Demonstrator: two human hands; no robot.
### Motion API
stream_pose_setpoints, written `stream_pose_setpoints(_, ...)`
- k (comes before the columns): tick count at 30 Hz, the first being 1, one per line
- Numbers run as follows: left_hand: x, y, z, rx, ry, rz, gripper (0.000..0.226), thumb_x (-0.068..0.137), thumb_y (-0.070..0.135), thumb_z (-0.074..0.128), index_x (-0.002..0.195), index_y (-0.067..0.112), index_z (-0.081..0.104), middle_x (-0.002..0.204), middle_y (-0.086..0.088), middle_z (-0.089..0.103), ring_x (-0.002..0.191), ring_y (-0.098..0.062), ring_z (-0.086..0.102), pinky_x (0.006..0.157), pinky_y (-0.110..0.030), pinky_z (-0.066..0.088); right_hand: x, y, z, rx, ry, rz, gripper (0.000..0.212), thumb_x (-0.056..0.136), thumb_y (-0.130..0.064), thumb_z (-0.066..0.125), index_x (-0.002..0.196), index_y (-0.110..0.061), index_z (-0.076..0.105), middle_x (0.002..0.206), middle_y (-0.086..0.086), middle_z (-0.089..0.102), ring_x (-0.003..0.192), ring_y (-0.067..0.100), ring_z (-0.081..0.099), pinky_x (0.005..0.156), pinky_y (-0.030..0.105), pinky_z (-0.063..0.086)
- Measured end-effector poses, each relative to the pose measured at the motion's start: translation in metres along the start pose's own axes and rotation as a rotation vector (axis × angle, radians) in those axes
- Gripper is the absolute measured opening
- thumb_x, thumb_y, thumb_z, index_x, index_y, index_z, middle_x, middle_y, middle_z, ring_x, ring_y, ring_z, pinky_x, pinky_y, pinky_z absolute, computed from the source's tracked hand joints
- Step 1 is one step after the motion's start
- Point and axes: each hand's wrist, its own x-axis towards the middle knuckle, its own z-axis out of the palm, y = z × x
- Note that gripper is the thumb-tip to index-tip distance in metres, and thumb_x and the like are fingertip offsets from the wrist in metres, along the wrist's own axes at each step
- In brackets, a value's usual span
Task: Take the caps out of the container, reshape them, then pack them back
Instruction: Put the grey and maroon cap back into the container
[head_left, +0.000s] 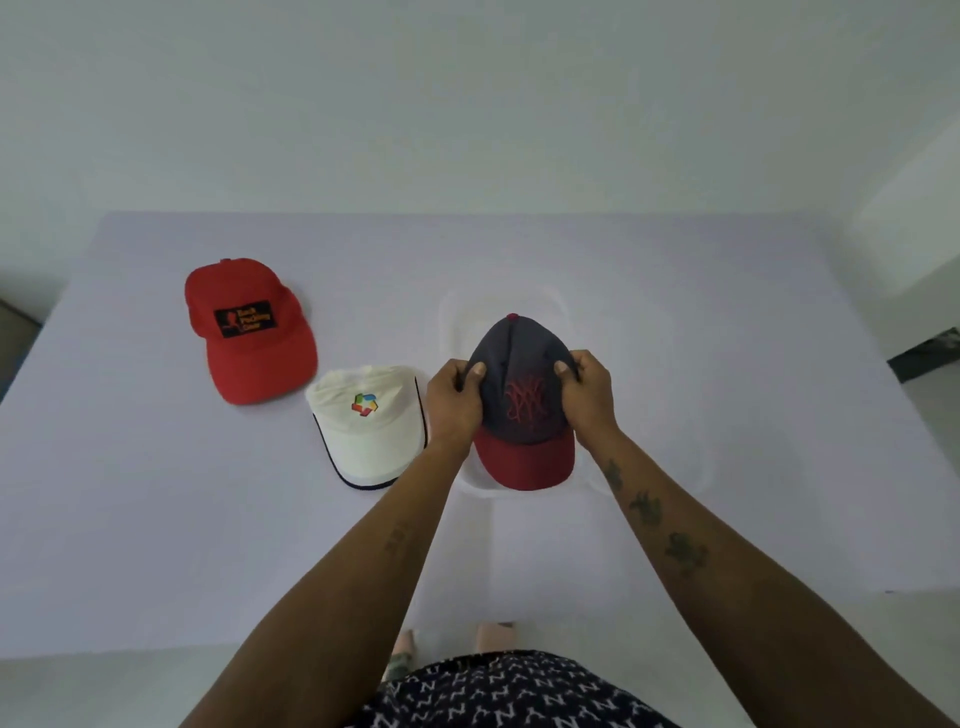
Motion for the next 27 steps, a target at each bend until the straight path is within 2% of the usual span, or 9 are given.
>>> stream_pose_setpoints(3, 0.006, -0.002, 0.007, 0.023, -0.007, 0.013, 0.022, 0.094, 0.021, 0.053, 0.084, 0.002, 0.058, 0.076, -0.007, 0.056, 0.068, -0.014, 0.048, 0.067, -0.029, 0.041, 0.004, 0.006, 0.005, 0.024, 0.0, 0.022, 0.009, 0.096, -0.01, 0.046, 0.088, -0.01, 0.05, 0.076, -0.006, 0.051, 0.069, 0.009, 0.047, 0.065, 0.025, 0.039)
stream_pose_setpoints(7, 0.014, -0.001, 0.015, 0.082, 0.016, 0.031, 0.02, 0.095, 0.021, 0.053, 0.094, 0.002, 0.059, 0.1, -0.007, 0.056, 0.084, -0.015, 0.052, 0.074, -0.024, 0.039, 0.013, 0.009, 0.007, 0.021, -0.015, 0.025, 0.008, 0.098, -0.012, 0.043, 0.093, -0.01, 0.049, 0.085, 0.0, 0.054, 0.076, 0.014, 0.05, 0.067, 0.025, 0.04)
stream_pose_setpoints(9, 0.014, -0.008, 0.017, 0.108, 0.016, 0.012, 0.019, 0.096, 0.021, 0.051, 0.093, 0.003, 0.057, 0.096, -0.007, 0.057, 0.083, -0.017, 0.052, 0.074, -0.026, 0.038, 0.014, 0.013, 0.01, 0.003, -0.042, 0.051, 0.009, 0.099, -0.013, 0.04, 0.098, -0.01, 0.049, 0.093, 0.003, 0.055, 0.081, 0.017, 0.052, 0.069, 0.028, 0.041)
stream_pose_setpoints(12, 0.014, -0.02, 0.02, 0.157, 0.001, -0.014, 0.016, 0.096, 0.019, 0.049, 0.087, 0.007, 0.052, 0.077, -0.001, 0.054, 0.074, -0.018, 0.049, 0.069, -0.029, 0.038, 0.011, 0.02, 0.016, 0.003, -0.074, 0.092, 0.017, 0.099, -0.01, 0.037, 0.113, -0.007, 0.046, 0.103, 0.003, 0.053, 0.09, 0.019, 0.053, 0.075, 0.03, 0.04)
stream_pose_setpoints(14, 0.016, -0.023, 0.022, 0.191, 0.009, -0.028, 0.015, 0.097, 0.019, 0.048, 0.087, 0.008, 0.05, 0.078, -0.001, 0.054, 0.075, -0.019, 0.049, 0.07, -0.03, 0.039, 0.009, 0.023, 0.019, 0.015, -0.085, 0.126, 0.023, 0.097, -0.007, 0.035, 0.118, -0.006, 0.044, 0.106, 0.003, 0.052, 0.095, 0.02, 0.053, 0.077, 0.03, 0.04)
stream_pose_setpoints(16, 0.016, -0.027, 0.024, 0.212, 0.005, -0.054, 0.014, 0.098, 0.02, 0.045, 0.092, 0.007, 0.049, 0.085, -0.005, 0.056, 0.079, -0.021, 0.05, 0.071, -0.03, 0.038, 0.007, 0.028, 0.023, 0.019, -0.095, 0.134, 0.028, 0.095, -0.005, 0.035, 0.122, -0.008, 0.042, 0.111, 0.004, 0.052, 0.098, 0.019, 0.054, 0.079, 0.029, 0.041)
stream_pose_setpoints(19, 0.013, -0.033, 0.026, 0.219, -0.042, -0.08, 0.019, 0.099, 0.016, 0.039, 0.109, 0.002, 0.046, 0.1, -0.009, 0.056, 0.088, -0.024, 0.052, 0.076, -0.031, 0.039, 0.005, 0.035, 0.028, 0.021, -0.124, 0.121, 0.034, 0.095, -0.003, 0.035, 0.128, -0.01, 0.04, 0.119, 0.005, 0.052, 0.101, 0.017, 0.052, 0.082, 0.027, 0.043)
stream_pose_setpoints(23, 0.011, -0.037, 0.027, 0.15, -0.058, -0.103, 0.029, 0.1, 0.012, 0.034, 0.126, 0.002, 0.039, 0.123, -0.015, 0.053, 0.111, -0.028, 0.053, 0.088, -0.03, 0.04, 0.008, 0.038, 0.03, 0.059, -0.13, 0.149, 0.035, 0.095, -0.005, 0.035, 0.129, -0.012, 0.042, 0.125, 0.007, 0.053, 0.111, 0.022, 0.054, 0.093, 0.035, 0.049)
stream_pose_setpoints(27, 0.005, -0.033, 0.031, 0.142, -0.055, -0.12, 0.04, 0.1, 0.013, 0.033, 0.14, 0.004, 0.03, 0.14, -0.014, 0.042, 0.129, -0.028, 0.043, 0.102, -0.027, 0.034, 0.003, 0.04, 0.03, 0.081, -0.114, 0.136, 0.039, 0.096, -0.01, 0.035, 0.134, -0.013, 0.042, 0.132, 0.007, 0.052, 0.119, 0.023, 0.052, 0.101, 0.04, 0.047)
